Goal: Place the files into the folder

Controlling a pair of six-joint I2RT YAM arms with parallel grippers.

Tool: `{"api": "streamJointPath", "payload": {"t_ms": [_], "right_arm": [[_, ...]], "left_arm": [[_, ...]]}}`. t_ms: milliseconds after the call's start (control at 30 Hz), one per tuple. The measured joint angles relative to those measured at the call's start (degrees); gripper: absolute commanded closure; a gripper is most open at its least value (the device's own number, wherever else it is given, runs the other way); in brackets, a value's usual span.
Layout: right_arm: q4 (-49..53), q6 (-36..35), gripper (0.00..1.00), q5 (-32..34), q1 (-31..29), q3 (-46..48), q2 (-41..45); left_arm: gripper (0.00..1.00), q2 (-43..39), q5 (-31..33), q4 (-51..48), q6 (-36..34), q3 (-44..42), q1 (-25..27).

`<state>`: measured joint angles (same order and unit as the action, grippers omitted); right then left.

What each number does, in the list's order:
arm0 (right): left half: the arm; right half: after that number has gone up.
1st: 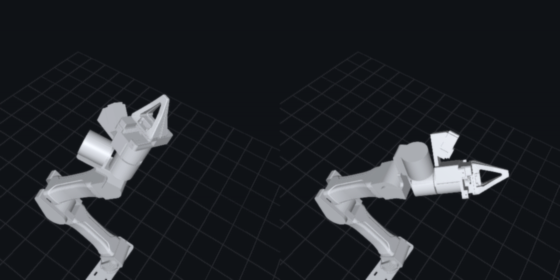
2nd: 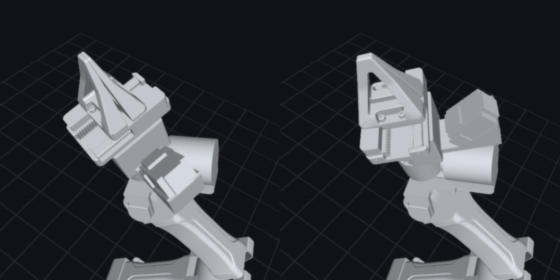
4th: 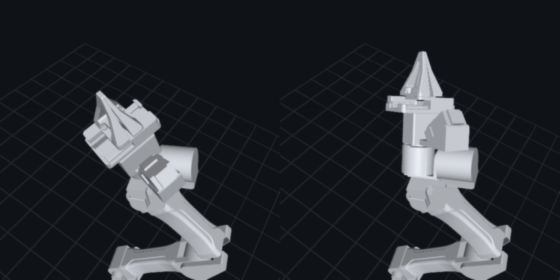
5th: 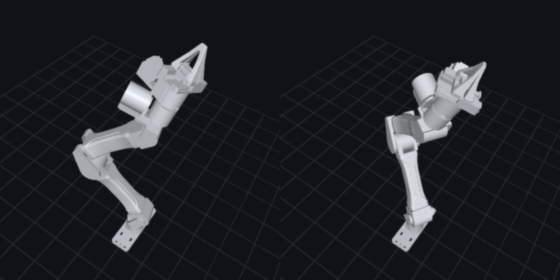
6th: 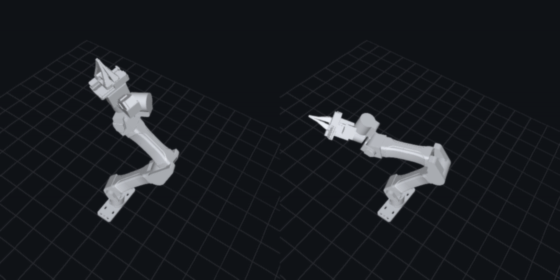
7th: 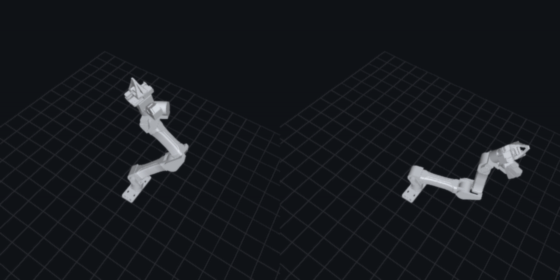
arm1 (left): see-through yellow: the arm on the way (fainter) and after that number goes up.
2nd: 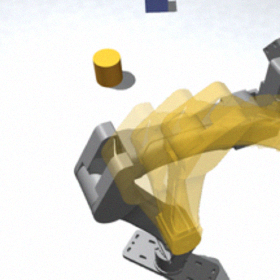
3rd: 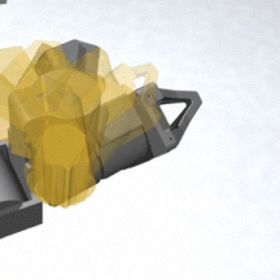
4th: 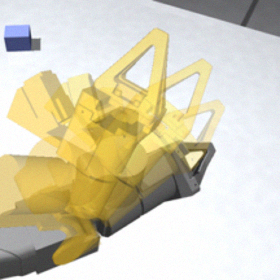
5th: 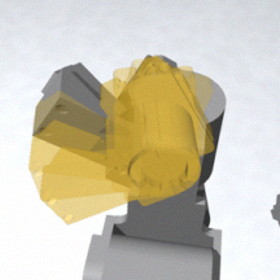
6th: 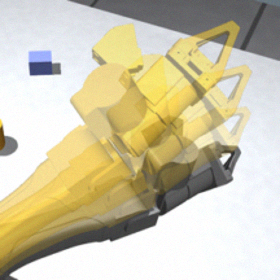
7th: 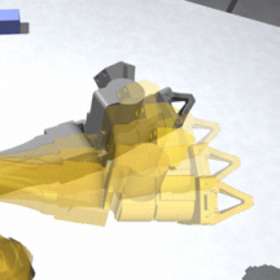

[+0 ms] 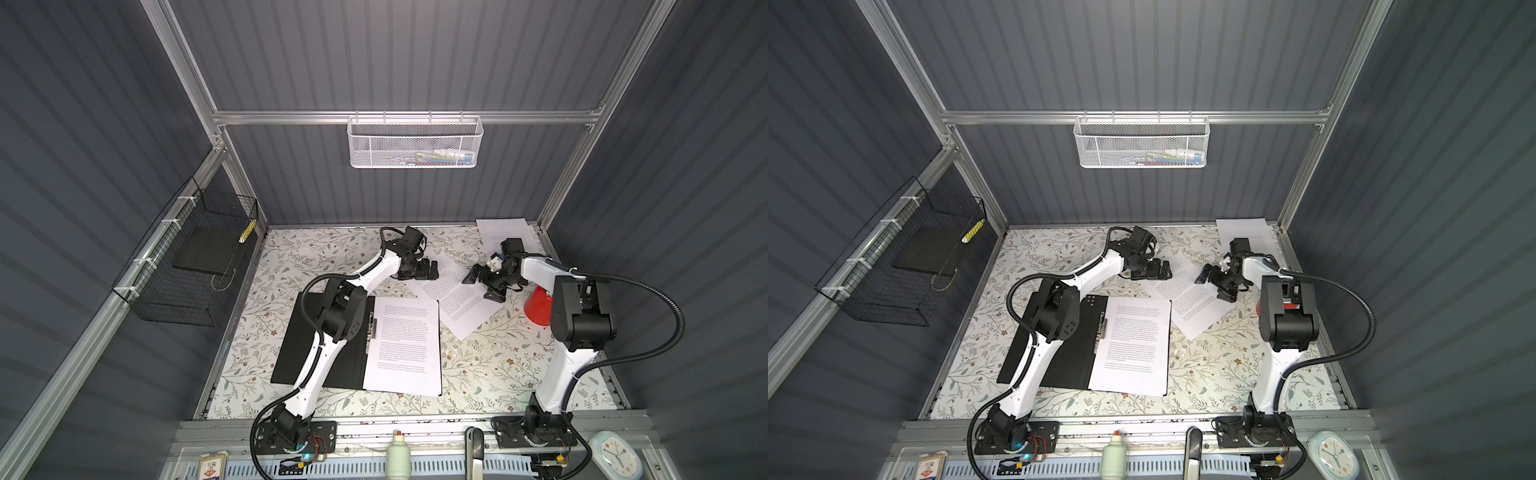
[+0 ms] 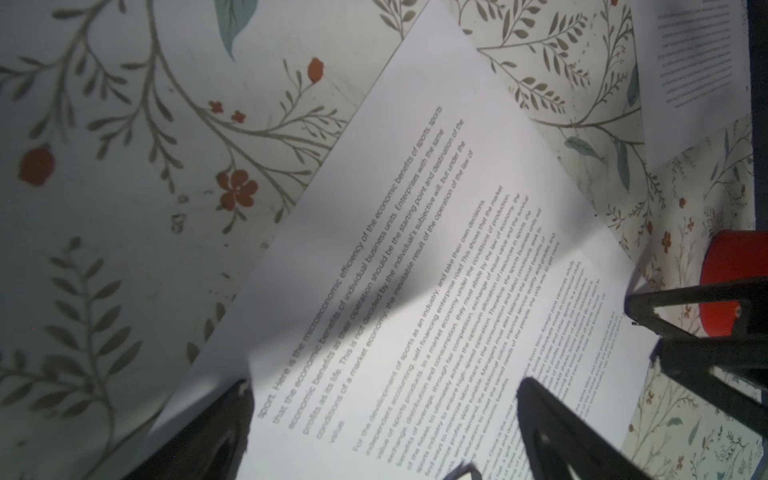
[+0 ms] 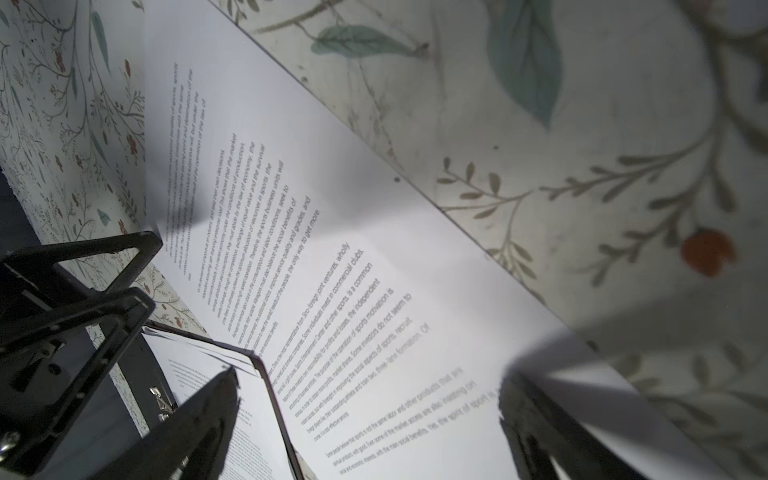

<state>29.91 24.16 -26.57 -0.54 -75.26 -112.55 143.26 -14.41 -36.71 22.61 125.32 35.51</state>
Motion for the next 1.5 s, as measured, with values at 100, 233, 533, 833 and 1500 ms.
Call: {"api": "streamJointPath", "payload": {"t_ms": [100, 233, 533, 833, 1500], "right_arm": [[0.52, 0.48, 0.01, 2.05, -0.04, -0.15, 0.13], [1.57, 1.79, 0.01, 5.42, 0.33, -0.59, 0.22], [2.69, 4.15, 0.01, 11.17, 1.38, -0.68, 0.57], [3.67, 4.26, 0.01, 12.44, 2.54, -0.72, 0.63], [3.93, 2.78, 0.01, 0.98, 2.89, -0.96, -0.17]], "left_arm": [[0.00, 0.00, -0.17, 0.00, -0.20, -0.09, -0.35], [0.00, 0.00, -0.68, 0.00, -0.59, -0.13, -0.83], [0.00, 0.00, -1.79, 0.02, -1.42, -0.33, -1.18], [0.00, -0.02, -2.80, 0.02, -1.46, -0.33, -1.49], [0.00, 1.62, -5.62, -3.34, -3.08, 3.30, -1.81]]}}
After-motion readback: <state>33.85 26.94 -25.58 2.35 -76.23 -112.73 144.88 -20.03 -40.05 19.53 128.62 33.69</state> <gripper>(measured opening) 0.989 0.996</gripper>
